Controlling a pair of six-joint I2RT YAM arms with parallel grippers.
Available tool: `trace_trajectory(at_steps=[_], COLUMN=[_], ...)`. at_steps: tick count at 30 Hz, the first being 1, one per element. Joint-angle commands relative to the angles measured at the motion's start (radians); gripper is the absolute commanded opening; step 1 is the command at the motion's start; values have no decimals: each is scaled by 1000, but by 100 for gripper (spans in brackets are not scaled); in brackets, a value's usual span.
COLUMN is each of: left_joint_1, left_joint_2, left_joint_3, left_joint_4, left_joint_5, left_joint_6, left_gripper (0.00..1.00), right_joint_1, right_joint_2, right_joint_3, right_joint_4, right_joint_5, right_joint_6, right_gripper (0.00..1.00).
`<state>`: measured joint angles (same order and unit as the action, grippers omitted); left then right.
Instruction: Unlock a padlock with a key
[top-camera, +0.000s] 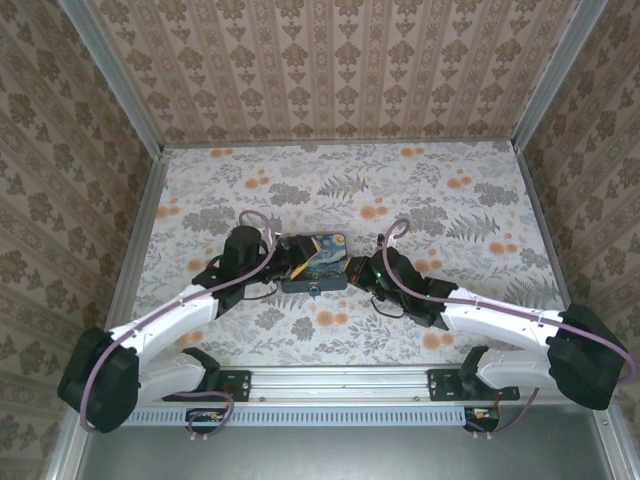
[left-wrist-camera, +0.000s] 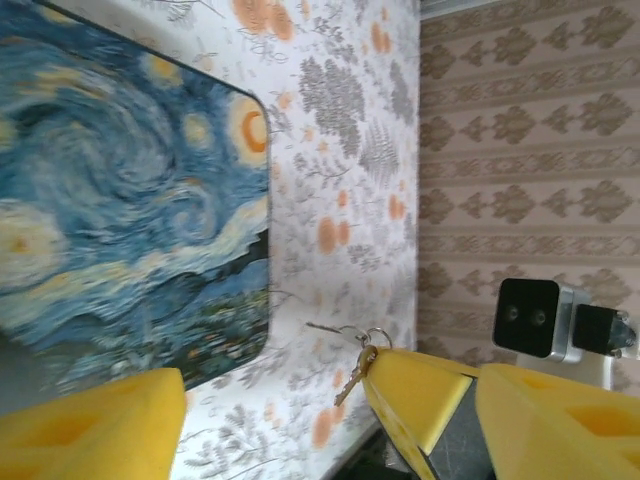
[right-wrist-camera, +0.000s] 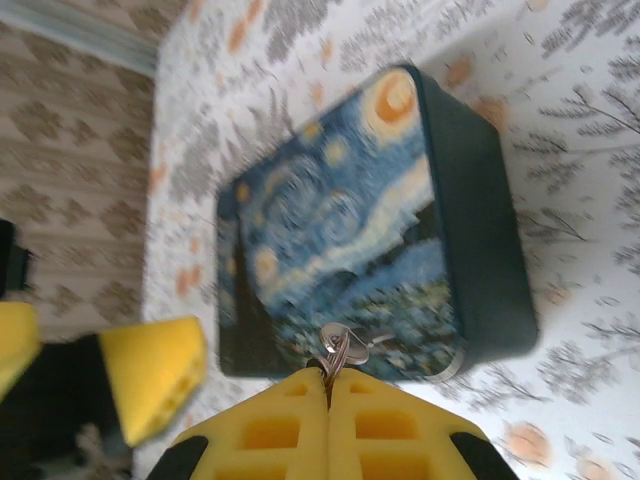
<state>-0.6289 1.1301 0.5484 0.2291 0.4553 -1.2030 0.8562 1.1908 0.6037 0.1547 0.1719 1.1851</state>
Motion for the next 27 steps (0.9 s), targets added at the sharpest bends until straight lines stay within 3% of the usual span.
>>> trace_trajectory(at_steps=[1,7,15,27], left_joint_1=[-15,-25,-41,-54], left_joint_2=[35,99,162,222], left_joint_3=[-10,7,19,29], left_joint_4=[179,285,367,434], left_joint_5=[-7,-13,-28,-35], left_joint_6=[-109,-148,-168,-188], left_gripper=[71,57,54,42], right_joint_1=[-21,-39,-52,-57], right_joint_2=[-12,17,92,147], right_joint_3=[-22,-28,-18,-9], right_joint_4=[140,257,358,408], right_joint_5=[5,37,8,-14], right_joint_6=[102,178,233,255], right_gripper=[0,0,0,0])
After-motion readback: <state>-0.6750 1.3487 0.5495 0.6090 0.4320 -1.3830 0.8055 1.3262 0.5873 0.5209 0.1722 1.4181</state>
